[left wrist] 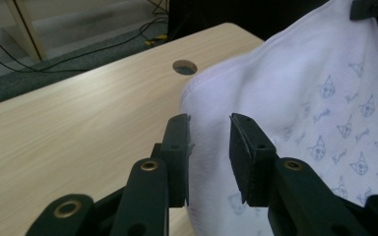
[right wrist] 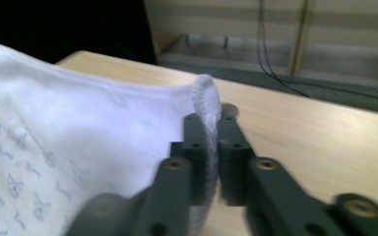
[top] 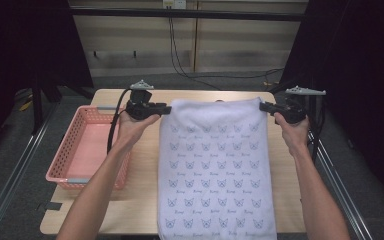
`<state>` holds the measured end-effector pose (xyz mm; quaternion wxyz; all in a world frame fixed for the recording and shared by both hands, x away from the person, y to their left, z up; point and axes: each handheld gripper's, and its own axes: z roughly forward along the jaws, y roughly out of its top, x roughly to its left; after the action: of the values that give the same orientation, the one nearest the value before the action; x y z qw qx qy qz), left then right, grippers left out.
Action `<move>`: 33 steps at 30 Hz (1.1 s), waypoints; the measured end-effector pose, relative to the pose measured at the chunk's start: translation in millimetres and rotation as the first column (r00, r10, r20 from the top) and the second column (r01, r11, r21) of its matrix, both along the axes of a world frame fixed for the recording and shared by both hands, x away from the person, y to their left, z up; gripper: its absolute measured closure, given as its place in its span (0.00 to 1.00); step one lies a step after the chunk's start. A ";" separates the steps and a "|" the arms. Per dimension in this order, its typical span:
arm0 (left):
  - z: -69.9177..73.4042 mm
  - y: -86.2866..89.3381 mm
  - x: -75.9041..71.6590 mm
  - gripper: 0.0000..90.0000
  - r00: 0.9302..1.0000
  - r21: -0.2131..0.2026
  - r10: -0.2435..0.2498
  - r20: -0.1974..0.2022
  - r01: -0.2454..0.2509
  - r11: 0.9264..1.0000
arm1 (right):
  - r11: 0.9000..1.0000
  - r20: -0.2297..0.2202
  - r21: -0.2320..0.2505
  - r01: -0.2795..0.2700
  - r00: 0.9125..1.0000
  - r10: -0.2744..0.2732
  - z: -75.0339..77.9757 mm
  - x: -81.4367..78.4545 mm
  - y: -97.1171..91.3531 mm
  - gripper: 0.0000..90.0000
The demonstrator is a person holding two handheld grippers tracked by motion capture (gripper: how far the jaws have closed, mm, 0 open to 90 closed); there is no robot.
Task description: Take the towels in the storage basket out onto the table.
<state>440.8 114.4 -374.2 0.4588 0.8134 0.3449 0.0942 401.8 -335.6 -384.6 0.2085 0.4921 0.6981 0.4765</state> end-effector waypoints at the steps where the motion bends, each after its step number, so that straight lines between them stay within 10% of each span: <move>1: -4.1 -3.1 -1.9 0.71 1.000 -0.024 -0.004 -0.010 0.004 1.000 | 1.000 -0.020 -0.015 -0.001 1.000 0.001 -7.1 1.4 -1.2 0.80; 12: -39.3 -17.4 -64.4 0.82 0.989 -0.026 -0.138 -0.052 0.137 0.990 | 0.989 -0.071 -0.006 -0.150 0.986 0.149 -36.7 -58.9 4.0 0.68; 16: -58.0 -11.3 -90.5 0.84 0.985 -0.060 -0.143 -0.097 0.138 0.989 | 0.975 -0.126 -0.013 -0.223 0.967 0.220 -51.1 -96.1 14.0 0.63; 22: -93.4 -8.2 -113.5 0.82 0.973 0.006 -0.172 -0.152 0.175 0.985 | 0.963 -0.235 -0.016 -0.270 0.937 0.259 -88.8 -135.1 26.8 0.60; 27: -112.5 -8.4 -116.4 0.75 0.974 0.056 -0.147 -0.172 0.159 0.986 | 0.945 -0.312 -0.087 -0.314 0.910 0.274 -112.4 -140.6 36.8 0.64; 33: -123.9 -3.9 -123.0 0.65 0.977 0.087 -0.130 -0.168 0.146 0.985 | 0.943 -0.314 -0.106 -0.316 0.910 0.270 -112.4 -142.8 33.7 0.73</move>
<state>317.8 110.5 -498.1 0.3940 0.8622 0.3183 0.0127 258.9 -301.9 -497.0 0.0655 0.4296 0.8219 0.3682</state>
